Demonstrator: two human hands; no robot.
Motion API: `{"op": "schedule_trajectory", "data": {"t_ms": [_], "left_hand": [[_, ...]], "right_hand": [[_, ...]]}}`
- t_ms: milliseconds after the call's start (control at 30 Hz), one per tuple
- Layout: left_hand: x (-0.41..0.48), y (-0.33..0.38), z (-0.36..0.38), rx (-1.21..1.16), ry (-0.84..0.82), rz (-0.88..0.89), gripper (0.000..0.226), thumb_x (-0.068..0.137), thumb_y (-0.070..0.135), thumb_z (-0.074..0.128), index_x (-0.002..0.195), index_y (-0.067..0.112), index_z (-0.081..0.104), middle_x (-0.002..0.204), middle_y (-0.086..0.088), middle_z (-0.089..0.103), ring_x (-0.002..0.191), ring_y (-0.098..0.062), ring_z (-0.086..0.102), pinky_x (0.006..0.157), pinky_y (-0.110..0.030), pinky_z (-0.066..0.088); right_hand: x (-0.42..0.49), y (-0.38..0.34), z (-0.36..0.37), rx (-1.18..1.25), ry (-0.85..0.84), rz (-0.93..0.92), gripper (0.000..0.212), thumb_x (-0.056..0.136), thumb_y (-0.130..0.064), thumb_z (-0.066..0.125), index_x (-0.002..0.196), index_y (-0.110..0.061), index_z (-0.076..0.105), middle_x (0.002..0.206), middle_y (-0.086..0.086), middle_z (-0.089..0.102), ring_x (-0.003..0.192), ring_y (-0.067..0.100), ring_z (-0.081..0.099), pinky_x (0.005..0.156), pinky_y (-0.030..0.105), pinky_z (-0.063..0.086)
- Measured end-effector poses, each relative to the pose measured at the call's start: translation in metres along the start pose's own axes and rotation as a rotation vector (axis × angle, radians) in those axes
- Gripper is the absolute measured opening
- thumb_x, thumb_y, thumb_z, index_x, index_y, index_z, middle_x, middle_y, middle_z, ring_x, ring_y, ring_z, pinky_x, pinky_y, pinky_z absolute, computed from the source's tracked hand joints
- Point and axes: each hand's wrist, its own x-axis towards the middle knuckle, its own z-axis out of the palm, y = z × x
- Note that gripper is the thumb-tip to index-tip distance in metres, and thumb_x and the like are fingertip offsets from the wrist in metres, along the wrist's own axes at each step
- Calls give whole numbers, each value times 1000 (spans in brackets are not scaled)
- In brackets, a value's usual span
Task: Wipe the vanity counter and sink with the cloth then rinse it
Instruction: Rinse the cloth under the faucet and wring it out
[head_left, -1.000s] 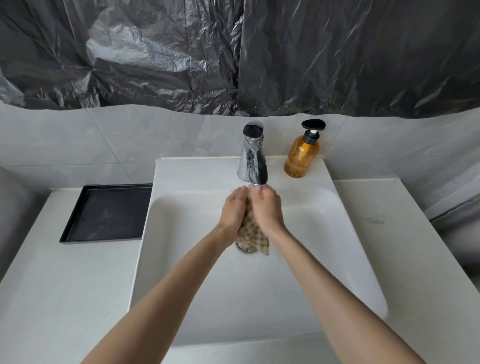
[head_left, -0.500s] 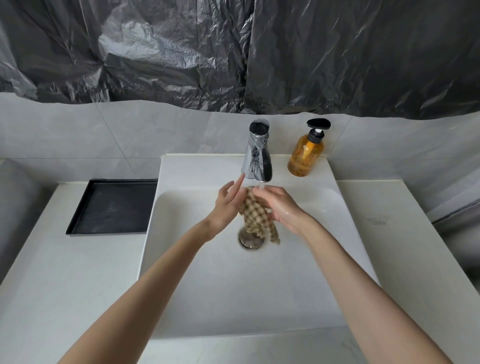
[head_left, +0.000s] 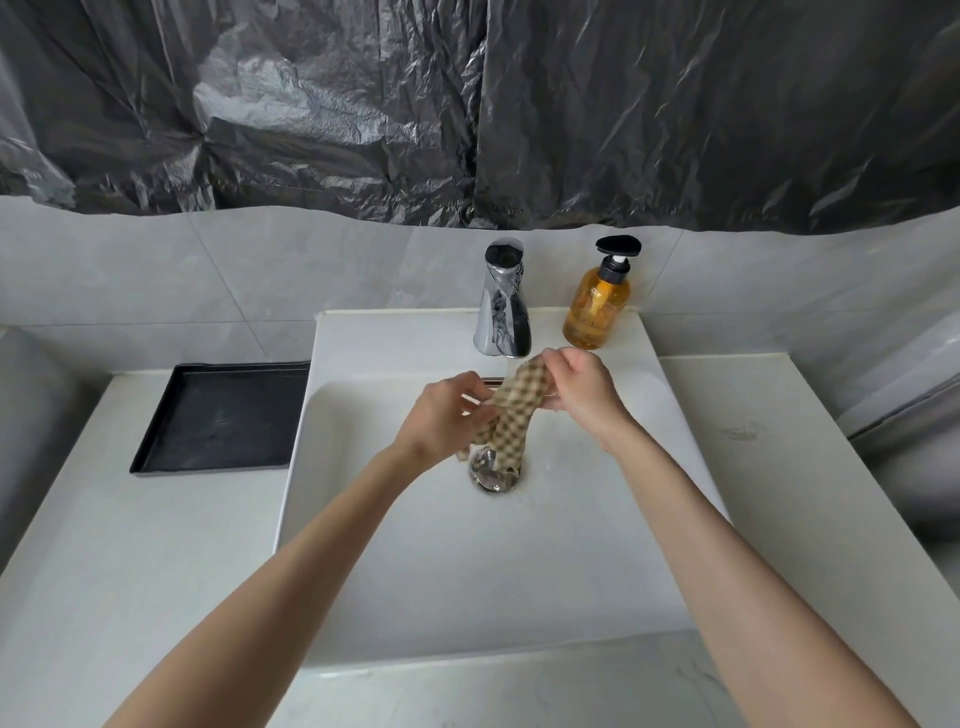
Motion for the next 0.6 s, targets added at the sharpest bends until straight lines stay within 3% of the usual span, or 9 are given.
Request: {"op": "schedule_trajectory", "data": {"t_ms": [33,100,167,267,333,467,600], "left_hand": [[0,1,-1,46,31,36,9,85,19,67,79,15,62,81,0,71,64,-11,63,56,-18,46],[0,5,-3,206,117,157,9,84,23,66,82,15,70,86,2,74,73,-12,66,65,-21,45],[0,10,-5,264,170,230,11,85,24,63,87,17,71,92,5,74,81,-13,66,73,-24,47],[2,11,-6,135,167,157,6,89,26,58,88,21,60,78,5,70,63,-14,61,64,-30,49],[5,7,-4,50,136,87,5,91,27,55,88,23,55,74,7,65,59,-15,57,58,-31,47],[8,3,10,-248,149,-81,10,95,28,49,90,20,53,73,6,57,54,-7,49,49,-18,42],[14,7,29,-348,229,-210,16,97,32,44,90,19,49,69,2,53,59,-17,48,55,-30,44]], "right_hand": [[1,5,0,-134,51,-42,36,97,-34,43,97,-3,61,93,14,66,86,29,65,81,48,56],[-3,11,0,-326,82,-110,26,100,-26,37,112,-6,48,88,8,59,82,26,57,75,37,50],[-9,15,3,-304,12,-144,22,101,-18,33,123,-14,36,81,7,54,74,24,52,65,34,42],[-12,19,6,-87,-203,-82,26,102,-28,38,112,-17,59,96,9,67,92,23,65,89,39,53],[-14,24,9,-105,-295,-97,35,99,-37,44,93,-10,65,89,8,67,86,21,66,86,40,55],[-10,33,16,-292,-79,-305,33,97,-30,51,66,-24,44,70,-5,40,69,12,40,69,29,36],[-21,25,37,-97,33,-218,25,100,-32,44,87,-10,41,66,-7,49,59,8,43,58,26,31]]}}
